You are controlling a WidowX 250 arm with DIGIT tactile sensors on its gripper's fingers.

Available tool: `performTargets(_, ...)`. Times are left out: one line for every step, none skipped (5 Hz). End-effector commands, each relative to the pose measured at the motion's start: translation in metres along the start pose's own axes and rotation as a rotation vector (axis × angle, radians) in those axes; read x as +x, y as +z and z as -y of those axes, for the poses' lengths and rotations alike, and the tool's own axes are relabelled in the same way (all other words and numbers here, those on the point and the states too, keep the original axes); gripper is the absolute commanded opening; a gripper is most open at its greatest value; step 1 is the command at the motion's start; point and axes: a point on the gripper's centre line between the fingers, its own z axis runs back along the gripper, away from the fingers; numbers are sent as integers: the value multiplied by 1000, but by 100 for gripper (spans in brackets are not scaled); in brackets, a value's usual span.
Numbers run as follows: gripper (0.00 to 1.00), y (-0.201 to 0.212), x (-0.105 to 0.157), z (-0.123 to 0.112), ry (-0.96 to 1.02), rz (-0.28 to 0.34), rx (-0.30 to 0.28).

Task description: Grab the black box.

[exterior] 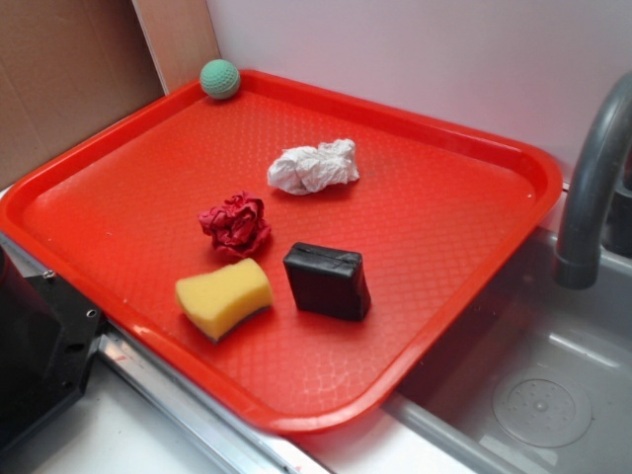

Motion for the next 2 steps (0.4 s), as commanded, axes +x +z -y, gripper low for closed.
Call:
performTargets(100, 0, 0, 0, 0, 0, 0)
performTargets(100, -45, 45, 34, -251, 63, -23)
